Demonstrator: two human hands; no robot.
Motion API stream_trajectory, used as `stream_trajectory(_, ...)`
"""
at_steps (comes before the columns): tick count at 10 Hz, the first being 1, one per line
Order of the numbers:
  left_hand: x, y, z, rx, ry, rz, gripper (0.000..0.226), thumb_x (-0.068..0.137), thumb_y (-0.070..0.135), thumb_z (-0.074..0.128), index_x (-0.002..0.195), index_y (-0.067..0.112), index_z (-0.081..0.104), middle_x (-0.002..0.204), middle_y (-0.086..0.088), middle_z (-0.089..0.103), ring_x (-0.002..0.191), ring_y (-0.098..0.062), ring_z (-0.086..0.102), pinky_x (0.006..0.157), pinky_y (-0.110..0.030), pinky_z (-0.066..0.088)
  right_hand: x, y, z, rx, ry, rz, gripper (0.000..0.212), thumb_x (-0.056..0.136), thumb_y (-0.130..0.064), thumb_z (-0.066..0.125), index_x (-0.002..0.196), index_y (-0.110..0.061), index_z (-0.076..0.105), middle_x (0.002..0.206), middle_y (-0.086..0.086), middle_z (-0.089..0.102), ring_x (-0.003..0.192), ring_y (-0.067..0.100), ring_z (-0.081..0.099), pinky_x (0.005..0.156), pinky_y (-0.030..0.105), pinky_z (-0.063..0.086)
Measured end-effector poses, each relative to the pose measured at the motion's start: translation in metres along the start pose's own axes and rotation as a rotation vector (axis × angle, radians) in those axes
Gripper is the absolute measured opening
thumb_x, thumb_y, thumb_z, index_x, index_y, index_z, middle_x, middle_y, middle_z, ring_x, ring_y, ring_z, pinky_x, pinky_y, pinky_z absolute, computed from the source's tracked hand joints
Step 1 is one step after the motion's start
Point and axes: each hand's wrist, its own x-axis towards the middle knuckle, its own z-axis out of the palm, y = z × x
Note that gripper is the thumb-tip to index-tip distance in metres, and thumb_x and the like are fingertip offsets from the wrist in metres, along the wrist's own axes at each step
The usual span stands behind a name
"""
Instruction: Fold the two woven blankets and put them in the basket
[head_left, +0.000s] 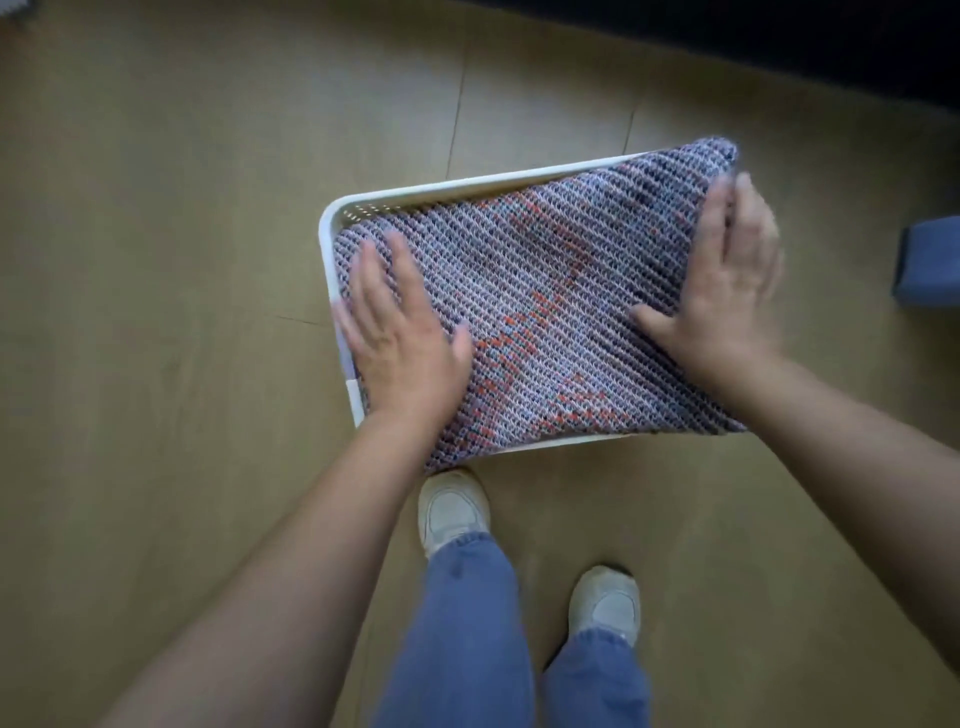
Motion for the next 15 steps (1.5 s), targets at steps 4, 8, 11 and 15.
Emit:
stream_trajectory(4, 0.020, -0.055, 0.066, 0.481, -0.420, 0.190, 0.143, 0.034, 0.094, 0.049, 0.130, 0.037, -0.042, 0.150, -0.018, -0.026, 0.140, -0.041, -0.016, 0.106, -0.067, 0.002, 0.016, 0.023, 0.071, -0.293, -0.435, -0.229, 0.141, 0.049, -0.075, 0.069, 0.129, -0.034, -0.040, 0.152, 0.018, -0.027, 0.141, 0.035, -0.021, 0.107, 0.041, -0.018)
stream_trajectory(8, 0.008, -0.047, 0.059, 0.404, -0.392, 0.235, 0.137, 0.047, 0.086, 0.057, 0.135, 0.034, -0.035, 0.149, -0.017, -0.028, 0.140, -0.039, -0.019, 0.110, -0.056, -0.006, 0.024, 0.017, 0.074, -0.192, -0.558, -0.247, 0.138, 0.046, -0.088, 0.050, 0.139, -0.028, -0.032, 0.150, 0.018, -0.031, 0.140, 0.034, -0.025, 0.110, 0.045, -0.014)
stream_trajectory(11, -0.019, -0.048, 0.083, 0.350, -0.517, 0.018, 0.132, 0.049, 0.087, 0.053, 0.135, 0.038, -0.034, 0.148, -0.023, -0.031, 0.137, -0.042, -0.025, 0.112, -0.052, -0.008, -0.009, 0.024, 0.101, -0.273, -0.563, -0.217, 0.136, 0.046, -0.096, 0.035, 0.138, -0.024, -0.034, 0.151, 0.018, -0.029, 0.140, 0.032, -0.026, 0.108, 0.047, -0.019)
stream_trajectory(15, -0.042, -0.033, 0.032, 0.255, -0.532, -0.002, 0.109, 0.073, 0.067, 0.059, 0.143, 0.037, -0.019, 0.152, -0.018, -0.024, 0.141, -0.035, -0.019, 0.115, -0.047, -0.001, -0.035, -0.001, 0.048, -0.258, -0.527, -0.248, 0.108, 0.075, -0.068, 0.055, 0.148, -0.020, -0.008, 0.156, 0.017, -0.013, 0.144, 0.033, -0.010, 0.116, 0.046, 0.000)
